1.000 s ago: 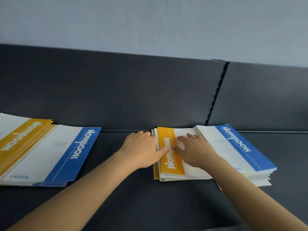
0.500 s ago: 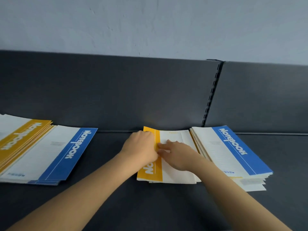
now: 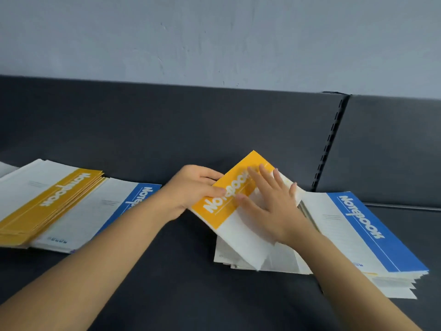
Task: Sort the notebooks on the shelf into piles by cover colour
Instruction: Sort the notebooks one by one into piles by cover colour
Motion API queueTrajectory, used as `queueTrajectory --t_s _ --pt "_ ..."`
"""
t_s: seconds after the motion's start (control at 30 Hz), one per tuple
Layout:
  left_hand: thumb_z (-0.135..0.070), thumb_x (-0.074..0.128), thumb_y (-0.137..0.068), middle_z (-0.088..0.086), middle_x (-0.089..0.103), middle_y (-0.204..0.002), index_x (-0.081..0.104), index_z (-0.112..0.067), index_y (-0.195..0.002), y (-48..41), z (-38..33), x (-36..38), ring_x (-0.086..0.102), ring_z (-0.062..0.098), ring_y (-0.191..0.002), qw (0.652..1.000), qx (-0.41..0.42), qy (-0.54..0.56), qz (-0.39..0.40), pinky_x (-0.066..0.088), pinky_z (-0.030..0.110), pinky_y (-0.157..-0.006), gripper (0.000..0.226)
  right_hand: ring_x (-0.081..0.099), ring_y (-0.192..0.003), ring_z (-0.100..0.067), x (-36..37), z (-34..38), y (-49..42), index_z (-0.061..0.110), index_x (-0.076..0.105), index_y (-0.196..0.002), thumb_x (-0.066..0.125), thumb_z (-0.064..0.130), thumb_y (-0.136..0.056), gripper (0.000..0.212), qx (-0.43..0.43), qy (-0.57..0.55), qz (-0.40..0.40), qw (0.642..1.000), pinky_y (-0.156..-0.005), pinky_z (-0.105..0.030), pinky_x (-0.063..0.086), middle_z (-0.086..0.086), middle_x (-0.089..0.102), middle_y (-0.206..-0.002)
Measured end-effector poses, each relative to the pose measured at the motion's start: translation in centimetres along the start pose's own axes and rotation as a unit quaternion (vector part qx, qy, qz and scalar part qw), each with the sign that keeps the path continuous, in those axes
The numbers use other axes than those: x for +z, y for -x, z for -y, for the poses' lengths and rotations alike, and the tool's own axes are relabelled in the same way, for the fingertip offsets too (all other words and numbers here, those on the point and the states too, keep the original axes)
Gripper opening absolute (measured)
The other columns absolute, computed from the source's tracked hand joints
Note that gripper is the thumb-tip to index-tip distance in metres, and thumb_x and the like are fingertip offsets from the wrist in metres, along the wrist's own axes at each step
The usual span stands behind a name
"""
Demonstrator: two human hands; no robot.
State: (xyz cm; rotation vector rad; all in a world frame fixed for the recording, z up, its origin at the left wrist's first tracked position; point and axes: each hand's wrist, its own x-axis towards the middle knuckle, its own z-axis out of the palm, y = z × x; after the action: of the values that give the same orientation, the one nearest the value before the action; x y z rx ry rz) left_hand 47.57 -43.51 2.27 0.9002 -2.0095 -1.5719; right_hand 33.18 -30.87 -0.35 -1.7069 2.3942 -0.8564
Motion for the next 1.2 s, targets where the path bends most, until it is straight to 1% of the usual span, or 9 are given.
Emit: queueTrajectory --t_s 0.17,0.27,0.37,0.53,0.67,0.77,0.93,1.03,1.2 --pt "-0.013 0.079 -0.070 0.012 0.076 -0.092 0.076 -0.010 -0.095 1.8 -0.1 -6.0 0.073 0.018 -0.077 0.996 -0.001 -0.015 0.086 0.058 0.026 -0.066 0.025 0.002 -0.148 -0.017 0.4 5.8 -1.6 0.036 0.046 -0.132 0.045 0.087 -0.063 0.086 -0.121 0.087 0.030 0.988 -0.107 -0.051 -0.027 0.012 0.029 -0.153" --pt "-0.020 0.081 -0.059 0.012 0.075 -0.086 0.077 -0.012 -0.084 2.8 0.4 -10.1 0.072 0.017 -0.070 0.998 -0.003 0.000 0.060 0.058 0.027 -0.061 0.026 0.061 -0.093 -0.013 1.6 10.9 -3.5 0.018 0.061 -0.086 0.062 0.076 -0.063 0.062 -0.090 0.052 0.066 0.992 -0.110 -0.038 0.025 0.005 0.064 -0.085" --pt "-0.015 0.081 -0.056 0.013 0.073 -0.078 0.074 -0.009 -0.080 3.2 1.4 -15.8 0.070 0.020 -0.062 0.997 -0.006 0.070 0.010 0.058 0.030 -0.058 0.026 0.065 -0.066 -0.013 4.2 15.9 -5.1 0.012 0.066 -0.081 0.072 0.060 -0.070 0.049 -0.041 -0.095 0.104 0.989 -0.062 -0.026 0.049 -0.002 0.068 -0.074" --pt "-0.015 0.076 -0.068 0.014 0.074 -0.100 0.071 -0.006 -0.107 4.0 4.4 -28.7 0.072 0.024 -0.086 0.995 -0.023 0.098 -0.012 0.059 0.031 -0.073 0.040 0.048 -0.047 -0.013 11.2 23.0 -8.3 0.012 0.051 -0.066 0.071 0.044 -0.081 0.041 0.098 -0.369 0.088 0.920 -0.052 -0.026 0.044 0.000 0.053 -0.055" --pt "0.001 0.071 -0.079 0.010 0.076 -0.098 0.068 -0.003 -0.109 4.6 7.5 -35.7 0.073 0.019 -0.082 0.982 -0.009 0.163 -0.099 0.058 0.021 -0.063 0.030 0.067 -0.079 -0.029 16.4 27.6 -10.3 0.002 0.060 -0.094 0.063 0.034 -0.090 0.032 0.208 -0.483 0.079 0.847 -0.081 -0.042 0.054 -0.011 0.072 -0.090" --pt "0.003 0.073 -0.080 0.006 0.071 -0.111 0.048 -0.006 -0.133 5.3 9.1 -37.8 0.071 0.018 -0.094 0.986 -0.005 0.123 -0.115 0.058 0.027 -0.075 0.059 0.071 -0.084 -0.026 18.8 30.7 -11.0 0.011 0.060 -0.110 0.057 0.026 -0.094 0.022 0.272 -0.481 0.047 0.832 -0.072 -0.043 0.056 -0.007 0.073 -0.095" --pt "-0.007 0.073 -0.083 -0.005 0.052 -0.131 0.035 -0.016 -0.145 5.5 11.7 -39.1 0.060 0.005 -0.094 0.979 0.065 -0.148 -0.127 0.053 0.023 -0.077 0.073 0.061 -0.107 -0.025 22.1 33.6 -11.9 0.016 0.042 -0.136 0.067 0.026 -0.088 0.055 0.265 -0.323 -0.041 0.908 -0.083 -0.037 0.053 -0.005 0.050 -0.135" --pt "-0.032 0.061 -0.093 0.000 0.037 -0.150 0.035 -0.016 -0.144 5.4 12.8 -38.7 0.040 0.020 -0.131 0.907 0.092 -0.397 -0.109 0.037 0.034 -0.105 0.059 0.044 -0.129 -0.028 23.7 34.0 -11.6 0.014 0.038 -0.140 0.058 0.040 -0.092 0.058 0.162 -0.081 0.016 0.983 -0.104 -0.035 0.040 -0.004 0.024 -0.153" --pt "-0.046 0.025 -0.104 0.000 0.002 -0.164 0.017 -0.012 -0.154 4.7 13.6 -38.1 -0.008 0.017 -0.150 0.826 0.059 -0.560 0.026 0.009 0.037 -0.119 0.061 -0.006 -0.148 -0.023 25.8 33.3 -10.9 0.009 0.000 -0.153 0.015 0.047 -0.102 0.066 0.088 0.103 0.118 0.984 -0.118 -0.037 -0.003 -0.006 -0.005 -0.161"
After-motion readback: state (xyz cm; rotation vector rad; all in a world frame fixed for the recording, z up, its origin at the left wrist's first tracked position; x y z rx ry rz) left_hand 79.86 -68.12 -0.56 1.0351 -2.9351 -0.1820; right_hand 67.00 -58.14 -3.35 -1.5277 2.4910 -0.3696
